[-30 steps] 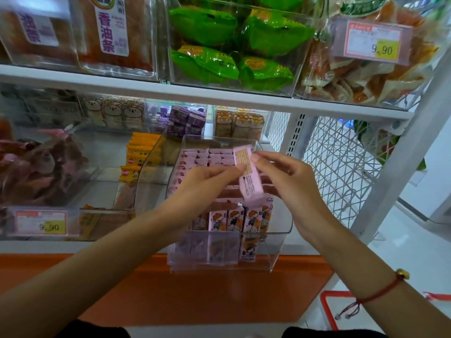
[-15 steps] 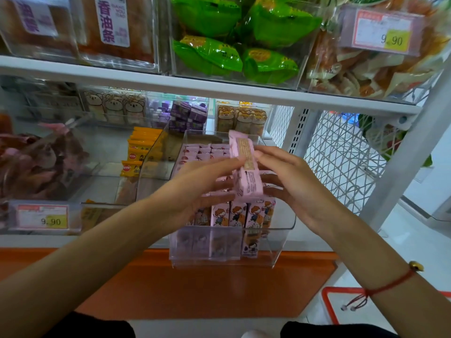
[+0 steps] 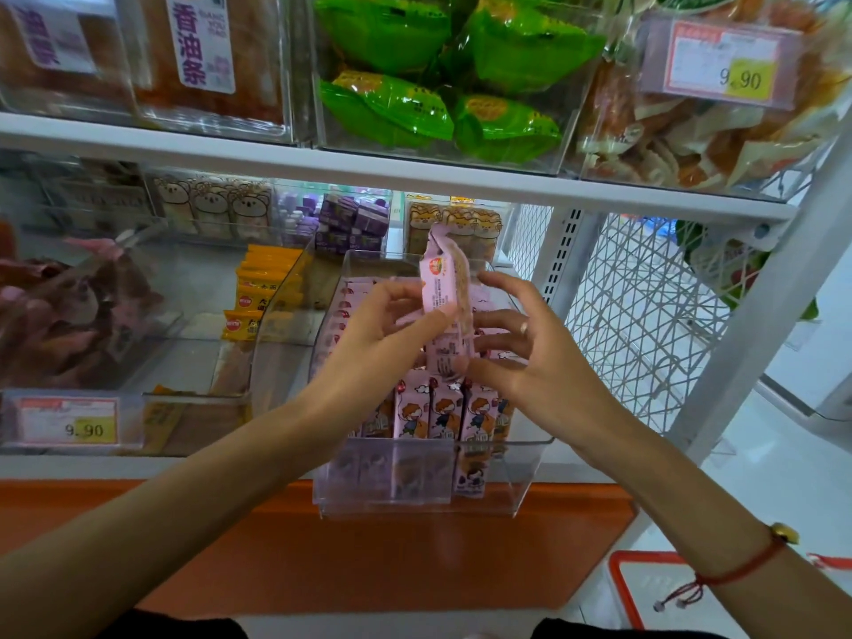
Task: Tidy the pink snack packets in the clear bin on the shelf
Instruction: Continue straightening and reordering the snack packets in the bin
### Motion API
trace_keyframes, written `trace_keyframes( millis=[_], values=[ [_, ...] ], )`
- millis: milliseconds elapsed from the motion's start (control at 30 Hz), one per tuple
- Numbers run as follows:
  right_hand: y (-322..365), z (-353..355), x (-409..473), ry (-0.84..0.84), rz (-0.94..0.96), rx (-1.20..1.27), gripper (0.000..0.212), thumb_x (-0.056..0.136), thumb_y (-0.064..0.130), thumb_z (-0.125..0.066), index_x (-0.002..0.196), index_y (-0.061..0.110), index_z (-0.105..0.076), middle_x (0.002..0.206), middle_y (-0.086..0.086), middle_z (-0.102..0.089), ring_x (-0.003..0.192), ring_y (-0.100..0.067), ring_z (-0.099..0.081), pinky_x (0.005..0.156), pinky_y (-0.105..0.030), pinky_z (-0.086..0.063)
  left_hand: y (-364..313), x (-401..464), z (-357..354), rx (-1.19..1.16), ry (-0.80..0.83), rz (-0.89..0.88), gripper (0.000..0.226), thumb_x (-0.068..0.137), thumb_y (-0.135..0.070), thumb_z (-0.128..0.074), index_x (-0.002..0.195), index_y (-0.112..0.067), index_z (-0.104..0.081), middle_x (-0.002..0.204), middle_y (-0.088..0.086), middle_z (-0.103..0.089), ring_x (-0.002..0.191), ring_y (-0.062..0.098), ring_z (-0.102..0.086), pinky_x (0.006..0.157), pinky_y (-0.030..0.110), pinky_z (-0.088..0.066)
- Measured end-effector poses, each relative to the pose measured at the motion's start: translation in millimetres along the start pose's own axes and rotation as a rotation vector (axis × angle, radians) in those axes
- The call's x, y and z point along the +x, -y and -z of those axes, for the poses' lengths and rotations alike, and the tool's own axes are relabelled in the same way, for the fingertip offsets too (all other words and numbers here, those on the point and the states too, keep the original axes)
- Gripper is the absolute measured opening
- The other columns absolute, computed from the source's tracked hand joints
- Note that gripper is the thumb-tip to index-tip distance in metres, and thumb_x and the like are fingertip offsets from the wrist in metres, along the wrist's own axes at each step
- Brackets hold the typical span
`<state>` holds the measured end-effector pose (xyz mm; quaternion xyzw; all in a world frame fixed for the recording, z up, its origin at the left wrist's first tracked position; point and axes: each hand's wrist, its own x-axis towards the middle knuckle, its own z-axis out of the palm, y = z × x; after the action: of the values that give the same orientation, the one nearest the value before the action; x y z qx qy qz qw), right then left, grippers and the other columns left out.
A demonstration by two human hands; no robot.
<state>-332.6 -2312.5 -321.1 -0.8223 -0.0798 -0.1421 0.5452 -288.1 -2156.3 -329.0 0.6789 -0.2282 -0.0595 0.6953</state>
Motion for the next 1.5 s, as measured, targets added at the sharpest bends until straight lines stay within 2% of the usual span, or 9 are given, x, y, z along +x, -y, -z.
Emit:
trace_keyframes(
  millis=[133, 233, 367, 600, 800, 933, 1067, 1333, 1500],
  values=[
    [-3.1, 3.9, -2.0, -0.02, 0.013, 0.001, 0.042, 0.081, 0.008, -0.07, 0.113, 0.03, -0.053, 0.109, 0.012, -0.066, 0.096, 0.002, -0.063, 0.078, -0.013, -0.051, 0.2, -1.1, -1.8, -0.031, -0.027, -0.071, 0.021, 0.091, -0.013, -0.059, 0.109, -0.021, -0.053, 0.109, -0.008, -0.068, 0.095, 0.001, -0.066, 0.075, 0.014, -0.054],
    [1.5, 5.3, -5.6, 0.05, -0.026, -0.029, 0.037, 0.087, 0.037, -0.059, 0.123, 0.041, -0.051, 0.126, 0.019, -0.057, 0.114, 0.006, -0.053, 0.094, -0.022, -0.045, 0.2, -0.9, -1.4, 0.131, -0.131, -0.203, 0.032, 0.084, -0.02, -0.068, 0.111, -0.028, -0.051, 0.111, -0.013, -0.064, 0.097, -0.005, -0.062, 0.084, 0.013, -0.051],
    [14.3, 6.9, -8.8, -0.035, -0.025, 0.016, 0.055, 0.07, 0.066, -0.051, 0.117, 0.037, -0.052, 0.104, 0.02, -0.065, 0.09, 0.006, -0.064, 0.075, -0.022, -0.055, -1.9, -4.4, -6.2, 0.49, -0.165, -0.473, 0.04, 0.078, -0.021, -0.075, 0.112, -0.032, -0.056, 0.106, -0.021, -0.062, 0.096, -0.004, -0.059, 0.086, 0.012, -0.047],
    [18.9, 49.7, -11.5, -0.303, -0.019, -0.058, 0.022, 0.082, 0.026, -0.066, 0.095, 0.034, -0.05, 0.094, 0.004, -0.067, 0.072, -0.003, -0.069, 0.058, -0.015, -0.054, 8.8, 0.0, -6.5, 0.603, -0.016, -0.379, 0.052, 0.075, -0.032, -0.077, 0.119, -0.036, -0.049, 0.118, -0.022, -0.051, 0.105, -0.006, -0.049, 0.087, 0.012, -0.045],
    [21.3, 71.7, -14.6, -0.058, -0.098, -0.409, 0.02, 0.075, 0.026, -0.076, 0.088, 0.024, -0.061, 0.081, 0.005, -0.073, 0.071, -0.009, -0.07, 0.067, -0.026, -0.056, 23.3, 13.4, -12.3, 1.108, 0.329, -0.386, 0.053, 0.083, -0.049, -0.064, 0.132, -0.034, -0.051, 0.133, -0.013, -0.051, 0.121, 0.007, -0.043, 0.102, 0.025, -0.032],
    [21.1, 53.7, -6.2, 0.116, 0.041, -0.924, 0.024, 0.072, 0.038, -0.077, 0.081, 0.025, -0.06, 0.087, 0.012, -0.058, 0.081, -0.005, -0.055, 0.06, -0.02, -0.036, 25.1, 25.2, -16.4, 1.152, 0.32, -0.377, 0.04, 0.083, -0.049, -0.065, 0.119, -0.032, -0.061, 0.119, -0.011, -0.061, 0.109, 0.008, -0.053, 0.085, 0.022, -0.04],
    [9.5, 36.2, 1.3, 0.152, 0.228, -1.27, 0.035, 0.078, 0.039, -0.074, 0.108, 0.025, -0.061, 0.101, 0.005, -0.06, 0.099, -0.014, -0.05, 0.066, -0.023, -0.031, 30.2, 25.7, -12.0, 1.158, 0.276, -0.395, 0.031, 0.085, -0.043, -0.065, 0.115, -0.032, -0.063, 0.114, -0.013, -0.063, 0.104, 0.007, -0.055, 0.077, 0.02, -0.037],
    [-7.9, 25.8, 0.1, 0.347, 0.401, -1.49, 0.013, 0.089, 0.032, -0.061, 0.096, 0.024, -0.068, 0.089, 0.007, -0.061, 0.092, -0.016, -0.036, 0.069, -0.03, -0.013, 31.5, 25.2, -13.8, 1.187, 0.274, -0.433, 0.037, 0.087, -0.046, -0.062, 0.12, -0.031, -0.059, 0.116, -0.011, -0.064, 0.107, 0.011, -0.057, 0.085, 0.027, -0.044],
    [-0.1, 30.0, -5.1, 0.287, 0.408, -1.311, 0.022, 0.09, 0.033, -0.059, 0.111, 0.029, -0.064, 0.105, 0.011, -0.059, 0.103, -0.009, -0.039, 0.079, -0.023, -0.026, 10.5, 23.8, 4.9, 1.001, 0.322, -0.332, 0.04, 0.08, -0.039, -0.071, 0.118, -0.037, -0.058, 0.11, -0.028, -0.053, 0.096, -0.007, -0.051, 0.081, 0.015, -0.044]
  ],
)
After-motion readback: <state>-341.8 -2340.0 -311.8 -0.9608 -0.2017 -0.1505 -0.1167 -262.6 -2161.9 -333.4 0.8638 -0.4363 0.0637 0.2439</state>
